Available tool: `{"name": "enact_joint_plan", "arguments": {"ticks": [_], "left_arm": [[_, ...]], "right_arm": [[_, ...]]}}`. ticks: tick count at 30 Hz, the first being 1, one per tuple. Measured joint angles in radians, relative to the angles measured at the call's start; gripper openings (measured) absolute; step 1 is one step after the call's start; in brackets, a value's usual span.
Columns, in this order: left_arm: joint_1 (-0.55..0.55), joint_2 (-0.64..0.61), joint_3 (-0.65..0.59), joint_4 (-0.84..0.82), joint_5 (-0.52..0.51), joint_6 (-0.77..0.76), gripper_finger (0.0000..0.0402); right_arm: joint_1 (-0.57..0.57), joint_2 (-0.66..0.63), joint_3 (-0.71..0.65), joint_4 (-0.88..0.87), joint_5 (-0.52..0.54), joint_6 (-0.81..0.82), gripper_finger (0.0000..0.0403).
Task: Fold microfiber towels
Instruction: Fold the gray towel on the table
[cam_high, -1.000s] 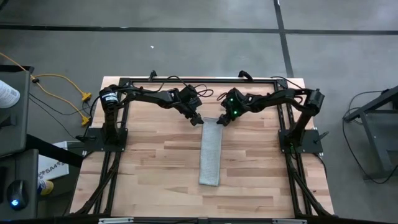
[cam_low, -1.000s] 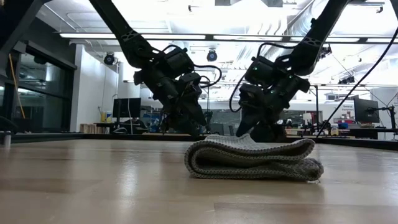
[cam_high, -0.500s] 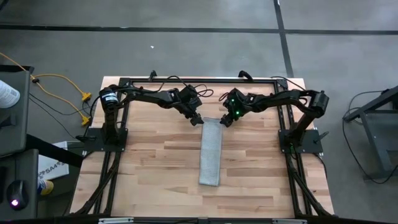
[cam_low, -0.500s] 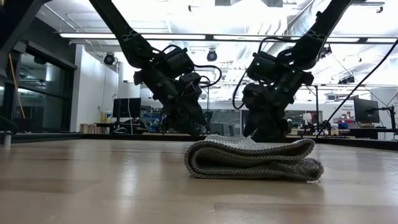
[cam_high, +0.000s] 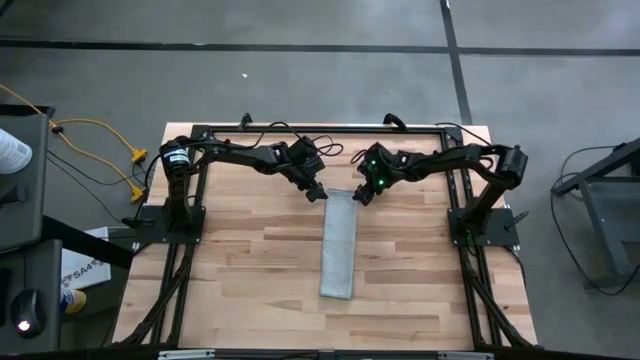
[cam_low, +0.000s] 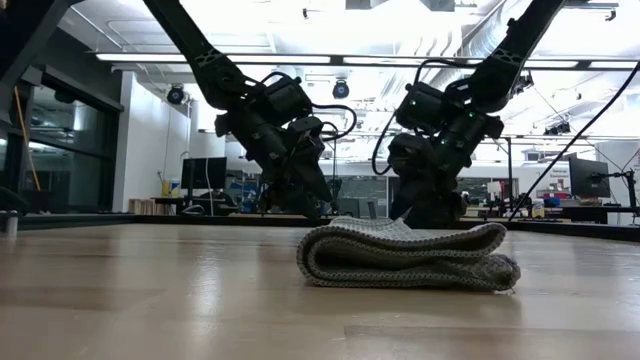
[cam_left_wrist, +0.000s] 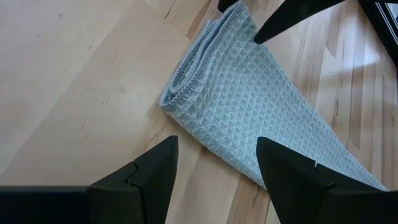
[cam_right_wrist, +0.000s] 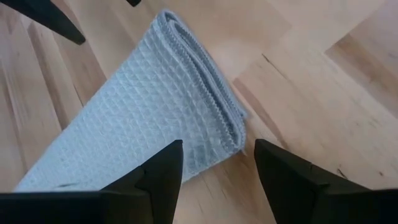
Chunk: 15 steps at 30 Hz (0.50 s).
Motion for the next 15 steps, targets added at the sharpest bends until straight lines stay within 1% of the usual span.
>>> {"name": "enact_joint_plan", "arguments": {"ticks": [7,10,15], "left_arm": [[-0.001,0.000,0.000,0.000,0.005,-0.002,0.0219],[-0.001,0.000,0.000,0.000,0.030,-0.007,0.0219],[-0.016,0.000,0.000,0.002,0.035,-0.007,0.0219]], "right_arm": [[0.006,0.006,0.000,0.005,0.006,0.000,0.0193],[0.006,0.030,0.001,0.038,-0.007,0.006,0.0193],[0.016,0.061,0.003,0.095,-0.039,0.018,0.0193]]}}
